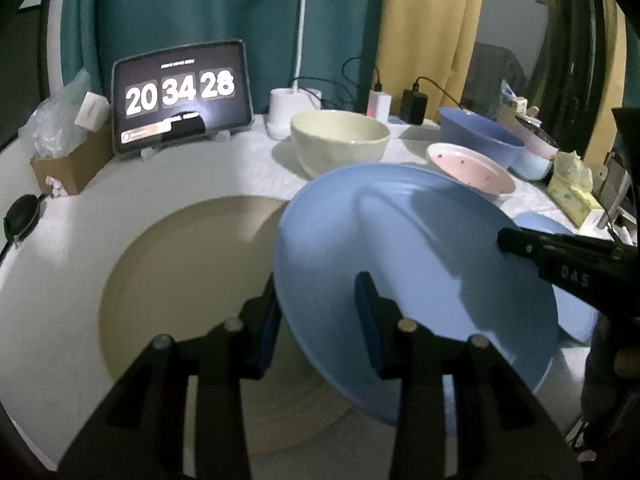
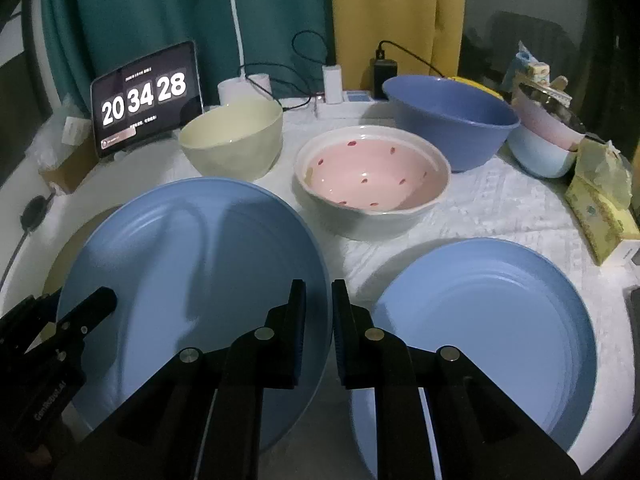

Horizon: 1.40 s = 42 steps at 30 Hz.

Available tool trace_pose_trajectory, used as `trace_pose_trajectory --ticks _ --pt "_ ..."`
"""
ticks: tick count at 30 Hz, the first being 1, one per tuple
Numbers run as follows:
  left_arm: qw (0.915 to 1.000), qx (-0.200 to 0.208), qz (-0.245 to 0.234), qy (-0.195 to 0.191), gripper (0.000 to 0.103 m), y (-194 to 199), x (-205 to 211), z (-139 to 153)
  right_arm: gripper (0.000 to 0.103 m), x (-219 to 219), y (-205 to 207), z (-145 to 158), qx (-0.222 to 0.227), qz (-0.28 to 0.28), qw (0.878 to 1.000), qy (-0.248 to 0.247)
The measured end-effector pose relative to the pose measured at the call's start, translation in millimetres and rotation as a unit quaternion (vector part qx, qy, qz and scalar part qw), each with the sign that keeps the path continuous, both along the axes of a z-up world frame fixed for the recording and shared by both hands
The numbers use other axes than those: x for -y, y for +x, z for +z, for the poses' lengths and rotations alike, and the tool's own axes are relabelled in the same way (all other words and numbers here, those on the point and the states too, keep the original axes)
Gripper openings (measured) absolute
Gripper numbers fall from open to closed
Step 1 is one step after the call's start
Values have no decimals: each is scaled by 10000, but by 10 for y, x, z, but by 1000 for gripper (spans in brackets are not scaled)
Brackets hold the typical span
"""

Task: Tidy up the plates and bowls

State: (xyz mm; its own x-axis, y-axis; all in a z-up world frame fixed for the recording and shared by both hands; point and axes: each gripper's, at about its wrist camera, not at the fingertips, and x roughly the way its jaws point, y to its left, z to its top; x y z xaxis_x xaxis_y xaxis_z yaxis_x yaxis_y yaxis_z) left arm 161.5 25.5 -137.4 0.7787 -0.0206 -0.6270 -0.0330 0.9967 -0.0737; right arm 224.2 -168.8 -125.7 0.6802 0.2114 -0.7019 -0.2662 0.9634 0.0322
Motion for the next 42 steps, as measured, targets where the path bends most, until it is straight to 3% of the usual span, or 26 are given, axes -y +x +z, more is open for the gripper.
trace_pose_trajectory --ticks 21,42 --pt "9993 170 -296 159 37 -130 407 200 14 434 -262 138 246 -240 9992 197" --pt "9958 50 -842 344 37 -99 988 187 14 1030 -373 68 229 -720 9965 345"
